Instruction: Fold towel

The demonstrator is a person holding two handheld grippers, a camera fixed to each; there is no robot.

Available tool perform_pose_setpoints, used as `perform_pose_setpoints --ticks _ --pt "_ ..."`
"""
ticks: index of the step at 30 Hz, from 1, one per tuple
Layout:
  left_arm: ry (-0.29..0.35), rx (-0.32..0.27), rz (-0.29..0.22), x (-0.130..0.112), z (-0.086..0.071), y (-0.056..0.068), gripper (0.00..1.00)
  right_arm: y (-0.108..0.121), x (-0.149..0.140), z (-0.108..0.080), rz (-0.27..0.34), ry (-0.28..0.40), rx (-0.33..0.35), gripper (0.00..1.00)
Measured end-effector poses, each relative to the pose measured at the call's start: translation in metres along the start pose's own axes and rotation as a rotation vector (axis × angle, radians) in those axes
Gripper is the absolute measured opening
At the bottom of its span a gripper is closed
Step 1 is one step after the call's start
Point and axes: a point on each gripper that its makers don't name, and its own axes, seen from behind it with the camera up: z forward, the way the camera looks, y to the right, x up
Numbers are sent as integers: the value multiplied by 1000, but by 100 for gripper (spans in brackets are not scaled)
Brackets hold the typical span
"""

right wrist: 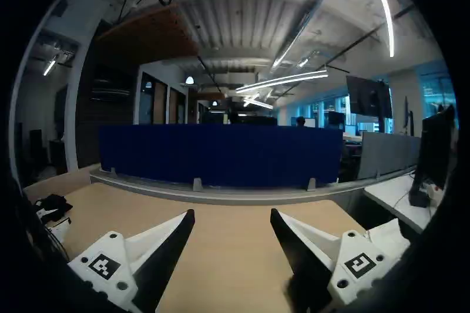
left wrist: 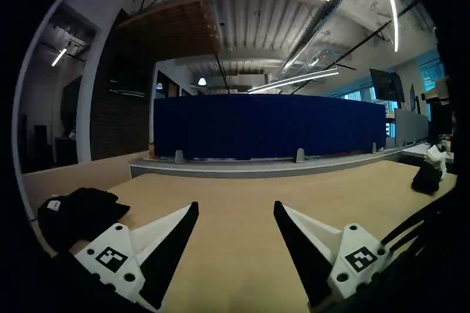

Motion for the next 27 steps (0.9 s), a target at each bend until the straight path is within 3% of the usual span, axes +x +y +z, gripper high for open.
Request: perform_pose_setpoints --ticks 17,27 --pt "-3 -1 0 0 -2 0 95 26 19 -1 -2 85 -39 100" --pt "-3 -1 0 0 -3 0 95 34 -2 3 -28 83 -42 100"
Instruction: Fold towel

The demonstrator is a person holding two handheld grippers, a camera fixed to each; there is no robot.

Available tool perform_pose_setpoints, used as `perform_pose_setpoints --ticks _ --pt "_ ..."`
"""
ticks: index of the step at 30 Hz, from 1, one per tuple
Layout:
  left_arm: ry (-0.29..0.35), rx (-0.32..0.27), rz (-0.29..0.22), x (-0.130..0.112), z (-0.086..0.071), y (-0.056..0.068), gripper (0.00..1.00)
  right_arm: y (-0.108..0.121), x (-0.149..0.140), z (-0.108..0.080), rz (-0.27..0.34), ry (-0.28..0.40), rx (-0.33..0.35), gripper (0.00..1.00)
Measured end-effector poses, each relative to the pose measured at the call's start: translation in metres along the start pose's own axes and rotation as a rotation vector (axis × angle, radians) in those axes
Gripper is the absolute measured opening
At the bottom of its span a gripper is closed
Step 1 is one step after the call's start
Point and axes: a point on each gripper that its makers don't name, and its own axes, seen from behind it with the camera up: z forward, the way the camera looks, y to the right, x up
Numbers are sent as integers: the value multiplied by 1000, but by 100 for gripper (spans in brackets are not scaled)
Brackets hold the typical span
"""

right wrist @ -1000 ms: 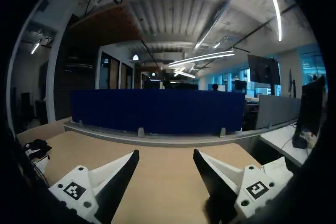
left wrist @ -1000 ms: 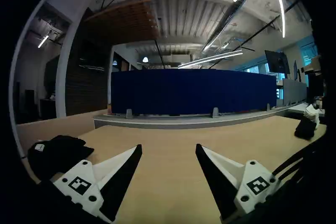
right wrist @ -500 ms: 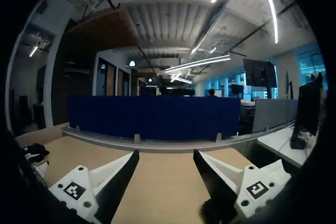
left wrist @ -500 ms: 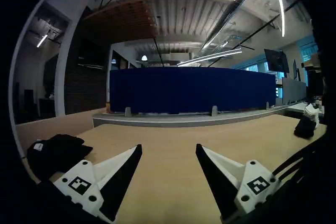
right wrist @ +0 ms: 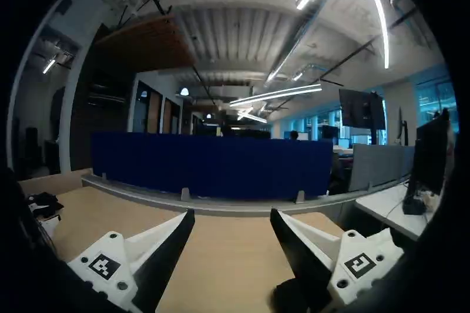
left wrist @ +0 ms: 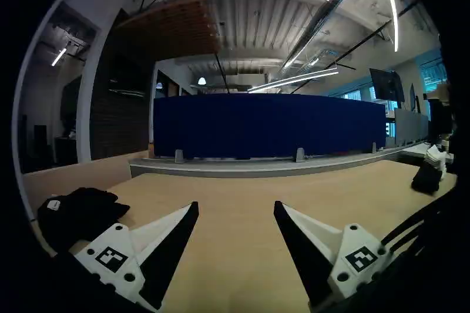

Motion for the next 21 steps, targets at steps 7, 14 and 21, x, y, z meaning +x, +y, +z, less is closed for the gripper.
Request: perform_pose_setpoints --ticks 7,14,21 --pt "0 0 0 0 0 0 95 10 -27 2 12 5 -23 100" --pt "0 0 0 0 0 0 95 18 -60 2 37 4 -36 100" --pt "0 0 0 0 0 0 95 22 -98 1 45 -5 -48 100"
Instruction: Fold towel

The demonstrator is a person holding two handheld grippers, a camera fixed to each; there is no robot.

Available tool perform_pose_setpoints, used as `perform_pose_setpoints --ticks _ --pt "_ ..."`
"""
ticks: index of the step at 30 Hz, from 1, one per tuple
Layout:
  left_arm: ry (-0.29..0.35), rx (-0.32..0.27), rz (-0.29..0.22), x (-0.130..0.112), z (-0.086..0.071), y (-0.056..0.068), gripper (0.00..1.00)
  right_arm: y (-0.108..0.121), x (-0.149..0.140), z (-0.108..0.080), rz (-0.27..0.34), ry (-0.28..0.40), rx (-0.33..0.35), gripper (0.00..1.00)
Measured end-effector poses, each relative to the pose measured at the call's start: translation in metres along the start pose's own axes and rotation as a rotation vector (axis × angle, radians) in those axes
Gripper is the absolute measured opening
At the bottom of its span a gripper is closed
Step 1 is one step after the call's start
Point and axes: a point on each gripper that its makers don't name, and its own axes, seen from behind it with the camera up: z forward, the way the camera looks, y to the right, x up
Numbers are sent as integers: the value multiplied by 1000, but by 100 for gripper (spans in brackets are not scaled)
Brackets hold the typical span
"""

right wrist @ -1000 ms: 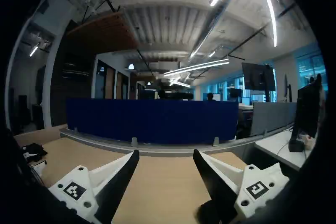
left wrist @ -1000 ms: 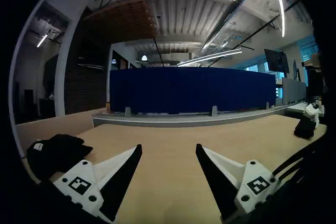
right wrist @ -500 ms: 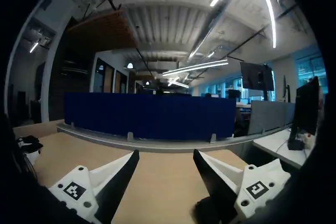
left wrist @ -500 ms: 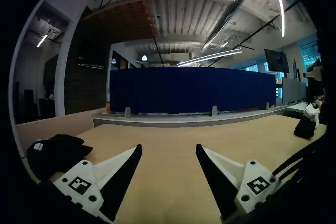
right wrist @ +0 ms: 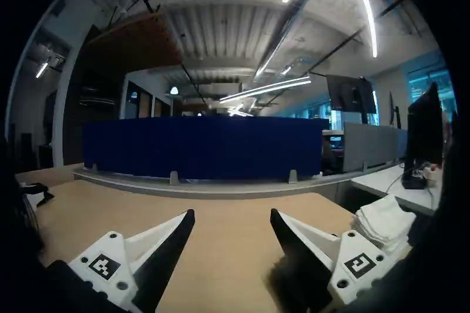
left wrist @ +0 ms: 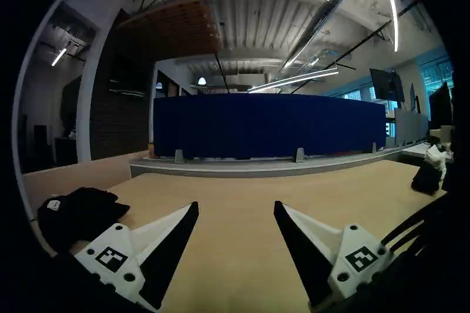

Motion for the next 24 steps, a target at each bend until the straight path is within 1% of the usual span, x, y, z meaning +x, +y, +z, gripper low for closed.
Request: perform_pose_setpoints --ticks 6,11,14,20,24 --pt "0 0 0 0 1 0 95 -3 -26 5 16 -8 12 100" --pt "0 0 0 0 1 0 95 4 -44 11 52 -8 -10 100" --pt "0 0 0 0 0 0 95 9 -49 12 68 -10 -27 99" --pt "0 0 0 0 1 0 95 10 -53 10 74 -4 -22 100" --pt "0 0 0 0 1 1 95 11 -52 9 90 0 -21 100"
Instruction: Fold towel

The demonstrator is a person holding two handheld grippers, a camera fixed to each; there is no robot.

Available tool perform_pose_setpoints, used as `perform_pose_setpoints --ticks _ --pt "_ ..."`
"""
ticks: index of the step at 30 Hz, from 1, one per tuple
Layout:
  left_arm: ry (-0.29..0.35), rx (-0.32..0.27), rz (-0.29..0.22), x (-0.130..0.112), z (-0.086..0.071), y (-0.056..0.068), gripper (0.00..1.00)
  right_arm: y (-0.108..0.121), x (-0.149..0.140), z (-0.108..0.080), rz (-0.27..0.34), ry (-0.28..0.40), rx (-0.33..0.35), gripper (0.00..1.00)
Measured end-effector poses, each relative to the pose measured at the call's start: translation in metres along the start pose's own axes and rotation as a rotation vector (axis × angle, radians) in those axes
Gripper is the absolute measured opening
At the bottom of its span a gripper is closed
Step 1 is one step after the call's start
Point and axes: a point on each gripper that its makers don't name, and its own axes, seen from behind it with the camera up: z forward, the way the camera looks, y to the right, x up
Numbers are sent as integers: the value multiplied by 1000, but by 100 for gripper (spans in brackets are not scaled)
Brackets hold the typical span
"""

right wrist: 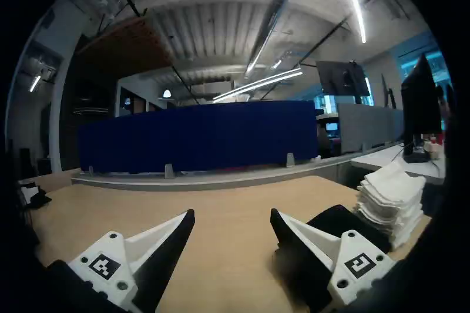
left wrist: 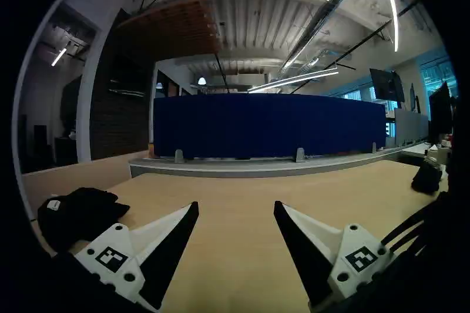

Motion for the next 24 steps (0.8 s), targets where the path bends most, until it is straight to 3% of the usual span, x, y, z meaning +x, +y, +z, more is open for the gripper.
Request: perform_pose_setpoints --ticks 8,24 --pt "0 0 0 0 0 0 95 -8 2 -2 10 1 15 100" --pt "0 0 0 1 -1 1 95 -25 -14 -2 -32 -4 44 100"
